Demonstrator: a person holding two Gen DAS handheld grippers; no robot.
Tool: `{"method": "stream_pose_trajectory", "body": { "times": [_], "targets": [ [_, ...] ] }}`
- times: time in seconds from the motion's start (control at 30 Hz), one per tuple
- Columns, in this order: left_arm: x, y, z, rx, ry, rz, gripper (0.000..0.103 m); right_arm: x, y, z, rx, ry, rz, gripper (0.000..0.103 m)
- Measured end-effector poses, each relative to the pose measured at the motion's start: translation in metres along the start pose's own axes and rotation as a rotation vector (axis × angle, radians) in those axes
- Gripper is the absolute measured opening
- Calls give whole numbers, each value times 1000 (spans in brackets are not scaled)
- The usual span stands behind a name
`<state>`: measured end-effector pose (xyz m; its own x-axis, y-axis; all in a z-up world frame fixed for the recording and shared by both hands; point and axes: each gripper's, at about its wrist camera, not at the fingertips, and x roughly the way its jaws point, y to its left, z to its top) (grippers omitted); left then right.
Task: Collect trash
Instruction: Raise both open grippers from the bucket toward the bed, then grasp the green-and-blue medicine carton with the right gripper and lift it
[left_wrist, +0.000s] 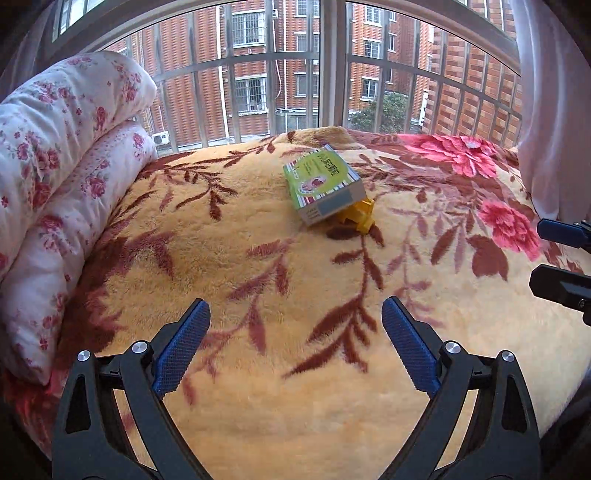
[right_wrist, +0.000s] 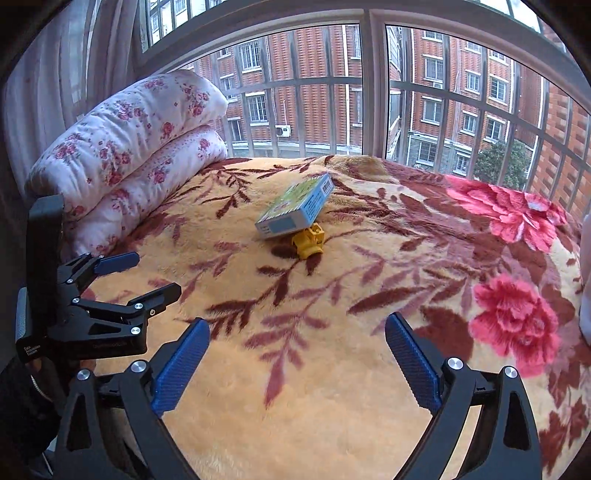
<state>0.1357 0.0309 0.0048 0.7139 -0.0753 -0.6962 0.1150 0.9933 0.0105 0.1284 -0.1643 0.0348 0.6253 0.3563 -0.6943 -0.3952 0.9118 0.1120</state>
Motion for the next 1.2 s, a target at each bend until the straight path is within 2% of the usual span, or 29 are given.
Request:
{"method": "stream_pose_trajectory", "body": {
  "times": [0.17, 0.33, 0.53, 0.63, 0.77, 0.87, 1.03, 1.17, 1.2],
  "targets": [
    [37, 10, 20, -26, -12, 52, 92, 50, -11, 43, 25, 26, 15, 95],
    [70, 18, 24, -68, 14, 44, 92, 102, -24, 87, 56, 75, 41, 95],
    [81, 21, 18, -82, 25, 41, 92, 169, -42, 135, 128, 188, 155, 95],
    [84, 25, 16, -97, 25, 25, 92, 204, -50, 150, 174, 265, 224, 95],
    [93, 31, 17, -122, 50, -8, 92, 237, -58, 159, 214, 328, 252, 95],
    [90, 34, 18, -148, 22, -9, 92, 252, -58, 159, 214, 367, 288, 94],
    [91, 35, 18, -152, 22, -22, 92, 281, -51, 154, 231, 448, 373, 79],
    [91, 34, 19, -142, 16, -27, 92, 296, -41, 155, 245, 466, 423, 68],
    [91, 33, 19, -141, 18, -29, 92, 298, -39, 157, 246, 466, 433, 54]
  ]
}}
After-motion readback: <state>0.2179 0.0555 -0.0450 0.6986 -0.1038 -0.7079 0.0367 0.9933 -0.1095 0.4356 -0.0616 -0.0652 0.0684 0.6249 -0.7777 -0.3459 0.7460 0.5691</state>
